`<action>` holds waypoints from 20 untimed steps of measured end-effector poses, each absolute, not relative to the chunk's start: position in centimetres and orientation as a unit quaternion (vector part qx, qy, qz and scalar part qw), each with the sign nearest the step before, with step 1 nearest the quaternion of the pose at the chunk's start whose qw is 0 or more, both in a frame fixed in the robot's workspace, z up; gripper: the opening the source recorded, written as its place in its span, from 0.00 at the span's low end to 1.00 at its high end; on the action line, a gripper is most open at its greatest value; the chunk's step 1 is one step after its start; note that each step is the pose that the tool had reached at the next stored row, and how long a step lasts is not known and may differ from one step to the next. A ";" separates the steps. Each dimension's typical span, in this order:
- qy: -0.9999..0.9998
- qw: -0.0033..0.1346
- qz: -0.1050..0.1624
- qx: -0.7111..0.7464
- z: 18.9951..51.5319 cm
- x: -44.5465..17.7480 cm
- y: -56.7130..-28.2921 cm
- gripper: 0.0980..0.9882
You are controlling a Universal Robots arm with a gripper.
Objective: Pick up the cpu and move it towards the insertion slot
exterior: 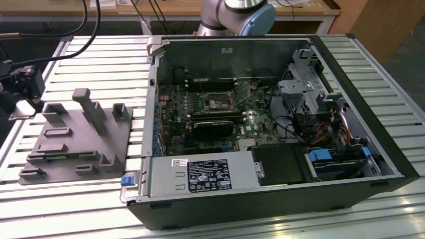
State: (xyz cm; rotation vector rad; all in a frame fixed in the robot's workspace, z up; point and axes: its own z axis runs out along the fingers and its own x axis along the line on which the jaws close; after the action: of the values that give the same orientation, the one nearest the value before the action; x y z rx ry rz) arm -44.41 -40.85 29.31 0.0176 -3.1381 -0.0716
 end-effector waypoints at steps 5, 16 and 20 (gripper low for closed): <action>-1.000 0.001 -0.023 0.006 29.5 -44.4 -40.9 0.50; -1.000 0.001 -0.023 0.006 30.5 -44.4 -40.9 0.50; -1.000 0.001 -0.023 0.006 31.0 -44.4 -40.9 0.50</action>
State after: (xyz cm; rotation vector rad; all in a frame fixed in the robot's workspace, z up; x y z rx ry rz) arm -44.41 -40.85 31.04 0.0177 -3.1381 -0.0717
